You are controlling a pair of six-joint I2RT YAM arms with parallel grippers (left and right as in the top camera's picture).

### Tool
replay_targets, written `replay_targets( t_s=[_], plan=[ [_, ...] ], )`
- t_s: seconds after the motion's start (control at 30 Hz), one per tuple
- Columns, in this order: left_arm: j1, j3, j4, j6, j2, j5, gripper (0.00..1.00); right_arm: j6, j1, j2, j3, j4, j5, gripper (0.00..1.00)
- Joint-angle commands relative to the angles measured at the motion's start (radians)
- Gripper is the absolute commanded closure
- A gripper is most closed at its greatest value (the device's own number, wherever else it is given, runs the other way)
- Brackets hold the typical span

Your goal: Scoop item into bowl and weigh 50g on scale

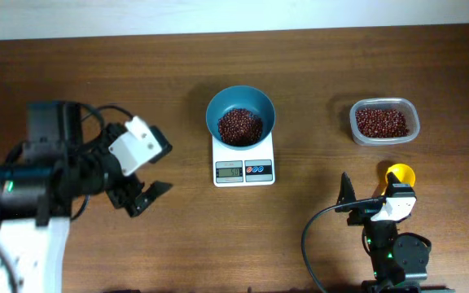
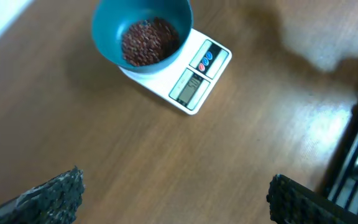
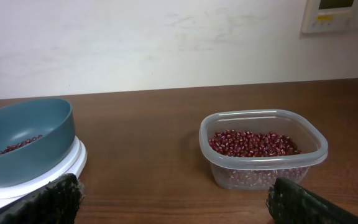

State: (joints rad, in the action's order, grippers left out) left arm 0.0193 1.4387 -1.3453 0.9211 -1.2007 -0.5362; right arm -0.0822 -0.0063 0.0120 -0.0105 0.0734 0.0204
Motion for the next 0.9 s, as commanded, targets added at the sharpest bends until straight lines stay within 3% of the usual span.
replay_targets(
  t_s=[0.0,0.07,0.2,0.3,0.6,0.87],
  plan=[
    [0.002,-0.089,0.045,-0.009,0.203,0.037,0.01,0.000,0.005,-0.008,0.005,0.005,0.010,0.01],
    [0.005,-0.259,0.192,-0.194,0.383,0.060,0.01,0.000,0.005,-0.008,0.005,0.005,0.010,0.01],
    [0.009,-0.604,0.478,-0.371,0.701,0.071,0.01,0.000,0.005,-0.008,0.005,0.005,0.010,0.01],
    [0.043,-0.854,0.682,-0.779,0.913,0.193,0.01,0.000,0.005,-0.008,0.005,0.005,0.010,0.01],
    [0.071,-1.045,0.740,-0.778,1.155,0.224,0.01,0.000,0.005,-0.008,0.005,0.005,0.010,0.01],
    [0.071,-1.192,0.831,-0.744,1.196,0.230,0.02,0.000,0.005,-0.008,0.005,0.005,0.010,0.01]
  ],
)
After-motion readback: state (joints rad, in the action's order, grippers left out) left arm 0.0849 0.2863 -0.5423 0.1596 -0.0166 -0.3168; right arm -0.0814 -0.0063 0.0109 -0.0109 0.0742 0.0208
